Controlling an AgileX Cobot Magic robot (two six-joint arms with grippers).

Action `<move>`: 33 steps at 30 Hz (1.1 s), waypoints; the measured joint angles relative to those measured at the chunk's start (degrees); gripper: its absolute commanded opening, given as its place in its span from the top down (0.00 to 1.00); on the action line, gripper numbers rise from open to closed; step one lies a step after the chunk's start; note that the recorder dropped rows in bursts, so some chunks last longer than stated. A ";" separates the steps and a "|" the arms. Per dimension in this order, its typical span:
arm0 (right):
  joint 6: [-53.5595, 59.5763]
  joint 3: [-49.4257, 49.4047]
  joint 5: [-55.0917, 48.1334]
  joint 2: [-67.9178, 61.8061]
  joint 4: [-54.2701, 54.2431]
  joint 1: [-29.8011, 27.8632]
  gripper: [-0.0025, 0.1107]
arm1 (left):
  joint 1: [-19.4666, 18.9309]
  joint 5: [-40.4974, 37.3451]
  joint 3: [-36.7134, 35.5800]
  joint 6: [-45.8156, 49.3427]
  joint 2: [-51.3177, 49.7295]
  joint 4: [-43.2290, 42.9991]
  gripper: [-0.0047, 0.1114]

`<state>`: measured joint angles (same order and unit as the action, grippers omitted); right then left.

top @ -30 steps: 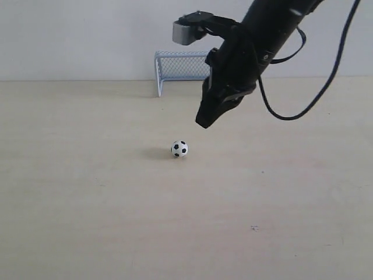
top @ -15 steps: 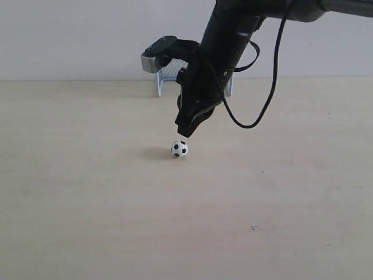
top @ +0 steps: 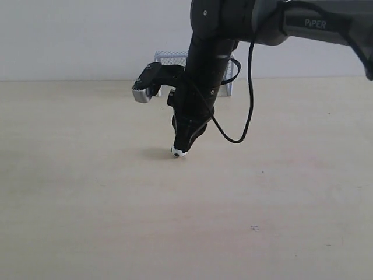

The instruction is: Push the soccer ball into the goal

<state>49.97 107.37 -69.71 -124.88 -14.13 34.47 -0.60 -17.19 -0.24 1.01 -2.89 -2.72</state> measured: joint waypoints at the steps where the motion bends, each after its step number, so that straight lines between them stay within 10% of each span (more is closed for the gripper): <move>1: 0.16 0.56 0.00 -0.51 0.24 0.27 0.98 | -0.10 0.00 0.00 0.00 0.00 0.00 0.91; 33: 1.36 4.48 0.00 -7.93 1.76 0.95 0.98 | -0.07 0.00 0.00 0.00 0.00 0.00 0.91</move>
<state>51.33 111.84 -69.71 -132.81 -12.36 35.42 -0.68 -17.19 -0.24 1.01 -2.89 -2.72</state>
